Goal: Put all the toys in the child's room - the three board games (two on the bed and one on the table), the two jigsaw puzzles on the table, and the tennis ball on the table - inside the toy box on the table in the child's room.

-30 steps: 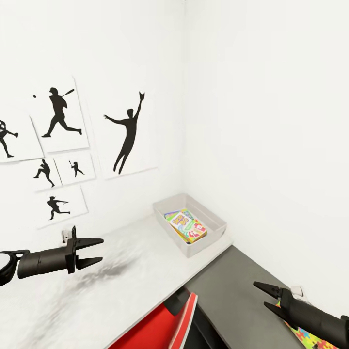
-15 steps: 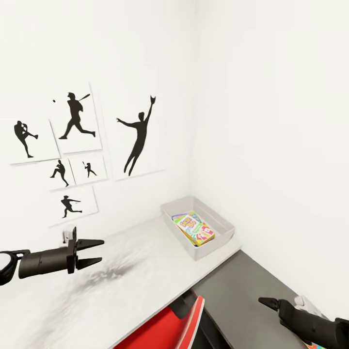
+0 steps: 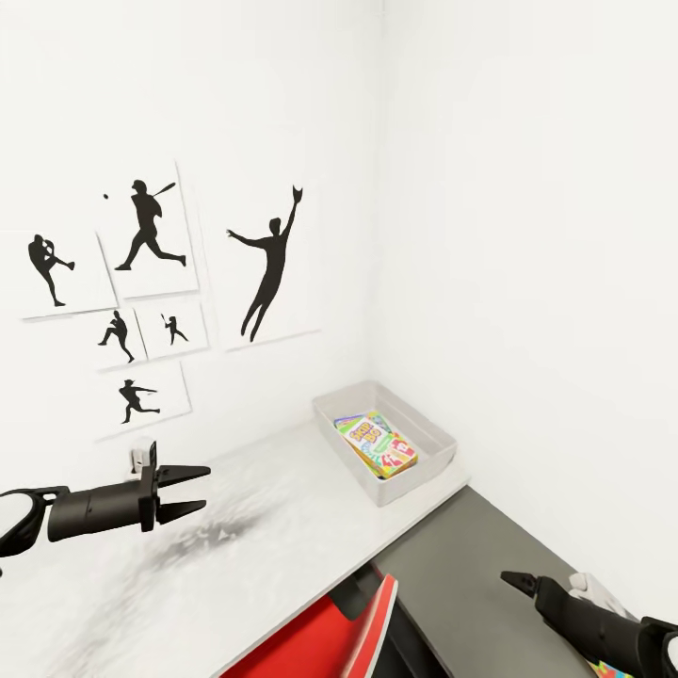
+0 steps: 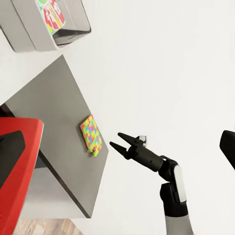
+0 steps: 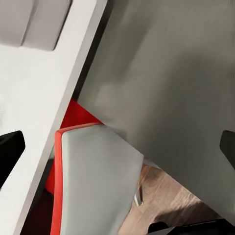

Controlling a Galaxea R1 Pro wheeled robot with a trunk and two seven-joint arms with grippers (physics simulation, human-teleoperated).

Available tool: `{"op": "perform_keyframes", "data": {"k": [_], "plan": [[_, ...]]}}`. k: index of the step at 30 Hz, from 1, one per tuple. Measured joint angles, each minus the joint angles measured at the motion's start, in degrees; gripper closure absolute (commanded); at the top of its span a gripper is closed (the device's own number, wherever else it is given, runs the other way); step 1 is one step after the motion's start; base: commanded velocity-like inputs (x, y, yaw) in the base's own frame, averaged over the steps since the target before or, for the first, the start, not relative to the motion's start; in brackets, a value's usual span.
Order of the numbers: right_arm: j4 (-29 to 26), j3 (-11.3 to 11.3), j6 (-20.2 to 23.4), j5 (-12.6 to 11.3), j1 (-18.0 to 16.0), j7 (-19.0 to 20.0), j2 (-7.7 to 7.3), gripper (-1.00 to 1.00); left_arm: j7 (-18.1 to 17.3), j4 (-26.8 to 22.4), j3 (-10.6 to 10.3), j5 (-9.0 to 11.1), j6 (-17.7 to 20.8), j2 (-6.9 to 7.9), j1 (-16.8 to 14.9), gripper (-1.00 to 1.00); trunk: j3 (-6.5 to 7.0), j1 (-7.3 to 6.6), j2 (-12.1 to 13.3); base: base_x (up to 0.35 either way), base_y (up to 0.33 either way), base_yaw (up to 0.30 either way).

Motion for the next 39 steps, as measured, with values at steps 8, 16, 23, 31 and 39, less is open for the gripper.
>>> {"op": "perform_keyframes", "data": {"k": [8, 16, 23, 31, 39], "plan": [[0.0, -0.1, -0.4, -0.2, -0.1, 0.0, 0.07, -1.0, -0.1, 0.0, 0.4, -0.1, 0.1, 0.03, 0.0, -1.0, 0.0, 0.01, 0.0, -0.046, 0.0, -0.071], [0.0, -0.1, -0.4, -0.2, -0.1, 0.1, 0.09, -1.0, 0.0, 0.0, 0.6, -0.1, 0.1, 0.01, 0.0, -1.0, 0.0, 0.0, 0.0, -0.019, 0.0, -0.263], [0.0, -0.1, -0.4, -0.2, -0.1, 0.1, 0.09, -1.0, 0.0, 0.0, 0.7, -0.1, 0.1, 0.01, 0.0, -1.0, 0.0, 0.0, 0.0, -0.001, 0.0, -0.229], [0.0, -0.1, -0.4, -0.2, -0.1, 0.1, 0.09, -1.0, 0.0, 0.0, 0.7, -0.1, 0.1, 0.02, 0.0, -1.0, 0.0, 0.0, 0.0, 0.0, 0.0, -0.248], [0.0, -0.1, -0.4, -0.2, -0.1, 0.1, 0.09, -1.0, -0.1, 0.0, 0.7, -0.1, 0.1, 0.04, 0.0, -1.0, 0.0, 0.02, 0.0, -0.082, 0.012, -0.28]]}}
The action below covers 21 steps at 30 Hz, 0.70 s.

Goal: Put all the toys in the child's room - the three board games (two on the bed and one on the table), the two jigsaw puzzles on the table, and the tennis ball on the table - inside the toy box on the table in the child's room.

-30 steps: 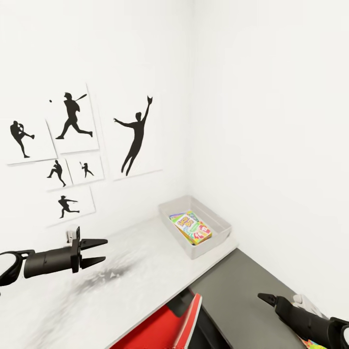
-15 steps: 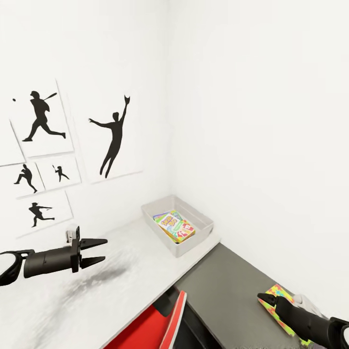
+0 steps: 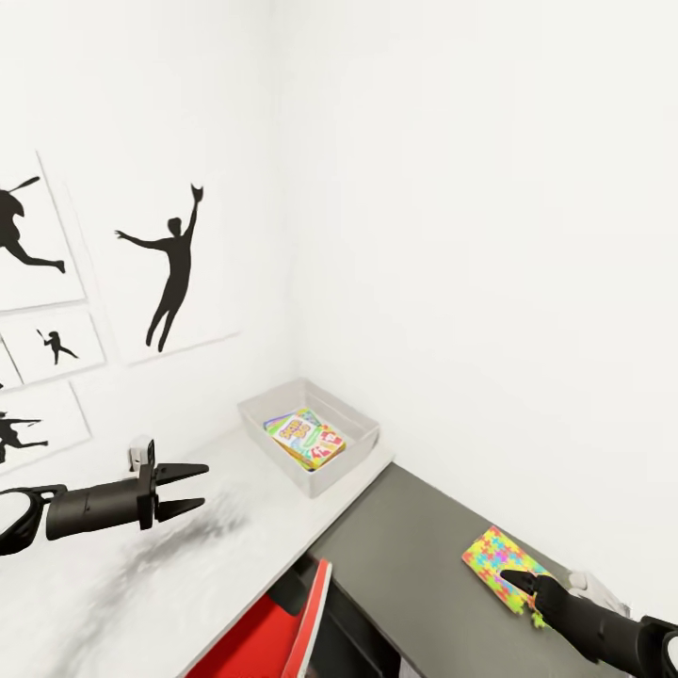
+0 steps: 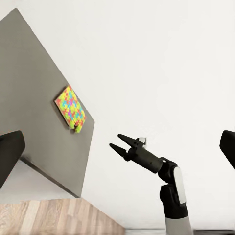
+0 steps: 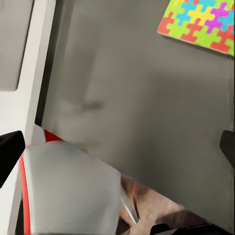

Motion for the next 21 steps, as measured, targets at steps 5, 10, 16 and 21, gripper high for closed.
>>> {"op": "perform_keyframes", "data": {"k": [5, 10, 16, 21], "plan": [[0.0, 0.0, 0.0, 0.0, 0.0, 0.0, 0.0, -1.0, 0.0, 0.0, 0.0, 0.0, 0.0, 0.0, 0.0, -1.0, 0.0, 0.0, 0.0, -0.169, 0.049, -0.284], [0.0, 0.0, 0.0, 0.0, 0.0, 0.0, 0.0, -1.0, 0.0, 0.0, 0.0, 0.0, 0.0, 0.0, 0.0, -1.0, 0.0, -0.01, 0.0, -0.037, 0.009, -0.285], [0.0, 0.0, 0.0, 0.0, 0.0, 0.0, 0.0, -1.0, 0.1, 0.0, 0.0, 0.0, 0.0, -0.03, 0.0, -1.0, 0.0, -0.02, 0.0, -0.005, 0.001, -0.285], [0.0, 0.0, 0.0, 0.0, 0.0, 0.2, 0.0, -1.0, 0.1, 0.0, 0.0, 0.0, 0.0, -0.04, 0.0, -1.0, 0.0, -0.02, 0.0, 0.0, 0.0, -0.285]]}}
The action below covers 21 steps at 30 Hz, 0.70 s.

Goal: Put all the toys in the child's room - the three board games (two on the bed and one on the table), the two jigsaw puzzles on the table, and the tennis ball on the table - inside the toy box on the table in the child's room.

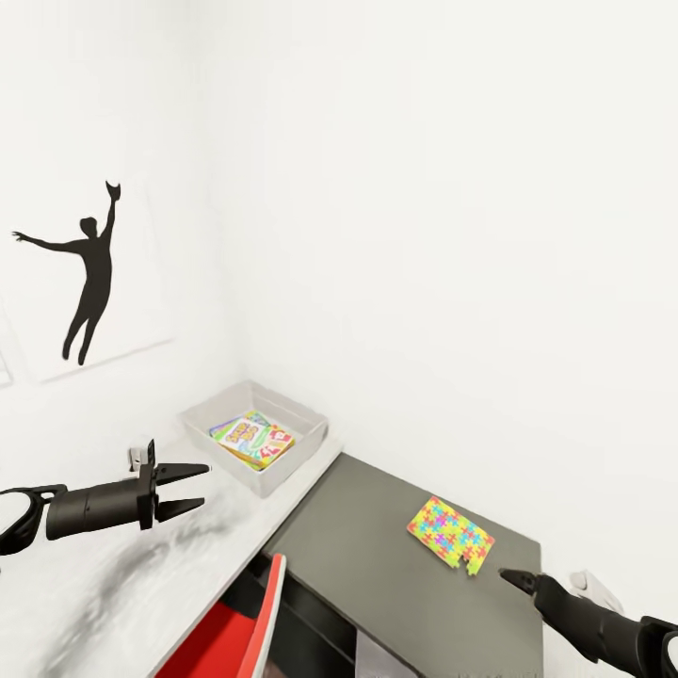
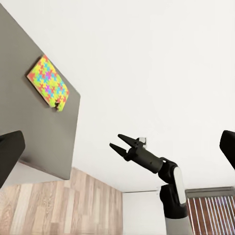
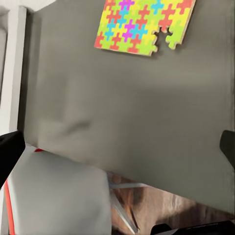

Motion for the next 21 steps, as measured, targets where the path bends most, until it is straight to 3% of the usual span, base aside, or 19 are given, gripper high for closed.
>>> {"op": "perform_keyframes", "data": {"k": [6, 15, 21], "plan": [[0.0, 0.0, 0.0, 0.0, 0.0, 0.6, 0.0, -1.0, 0.0, 0.0, 0.0, 0.0, 0.0, -0.04, 0.0, -1.0, -0.03, 0.0, 0.0, 0.0, 0.0, -0.258], [0.0, 0.0, -0.1, 0.0, 0.0, 0.7, 0.0, -1.0, 0.0, 0.0, 0.1, 0.0, 0.0, -0.04, 0.0, -1.0, -0.09, 0.0, 0.0, 0.0, 0.0, -0.071], [0.0, 0.0, 0.0, 0.0, 0.0, 0.7, 0.0, -1.0, 0.0, 0.0, 0.1, 0.0, 0.0, -0.04, 0.0, -1.0, -0.23, 0.0, 0.0, 0.0, 0.0, -0.2]]}}
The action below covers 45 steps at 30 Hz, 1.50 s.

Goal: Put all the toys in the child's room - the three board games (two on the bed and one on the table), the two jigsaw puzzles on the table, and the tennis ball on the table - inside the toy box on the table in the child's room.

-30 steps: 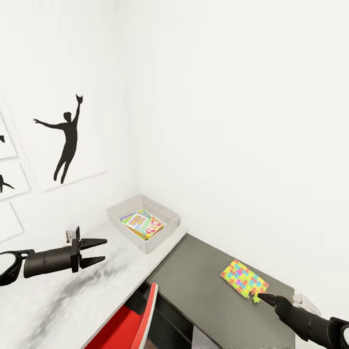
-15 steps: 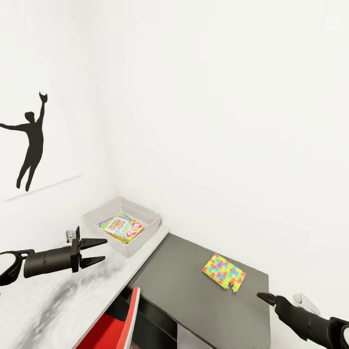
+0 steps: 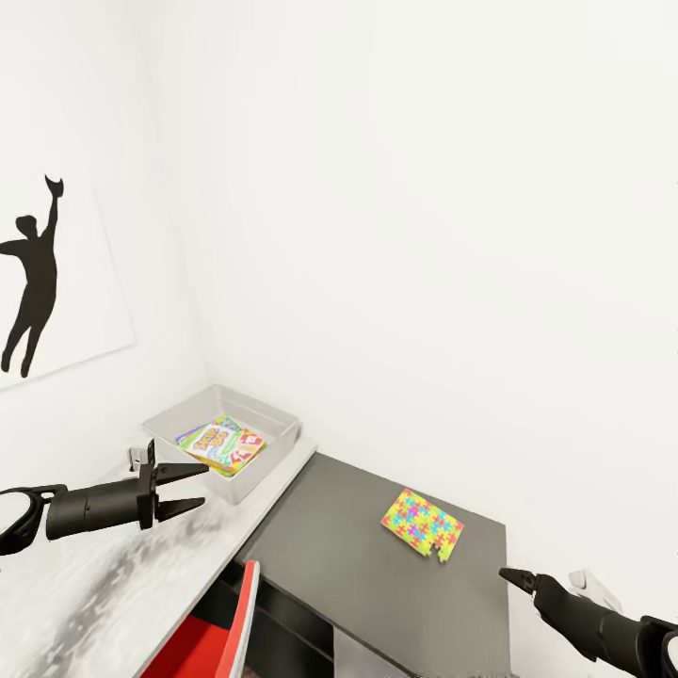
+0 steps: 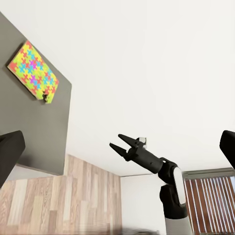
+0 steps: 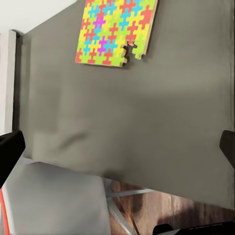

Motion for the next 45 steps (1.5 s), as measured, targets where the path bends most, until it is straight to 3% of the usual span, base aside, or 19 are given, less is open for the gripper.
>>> {"op": "perform_keyframes", "data": {"k": [34, 45], "plan": [[0.0, 0.0, 0.0, 0.0, 0.0, 0.0, 0.0, -1.0, 0.0, 0.0, 0.0, 0.0, -0.1, -0.01, 0.0, -1.0, -1.11, -0.01, 0.1, 0.0, -0.001, -0.254], [0.0, 0.0, 0.0, 0.0, 0.0, 0.0, 0.0, -1.0, 0.0, 0.0, 0.0, 0.0, -0.1, -0.02, 0.0, -1.0, -1.26, -0.02, 0.1, -0.029, -0.231, -0.09]]}}
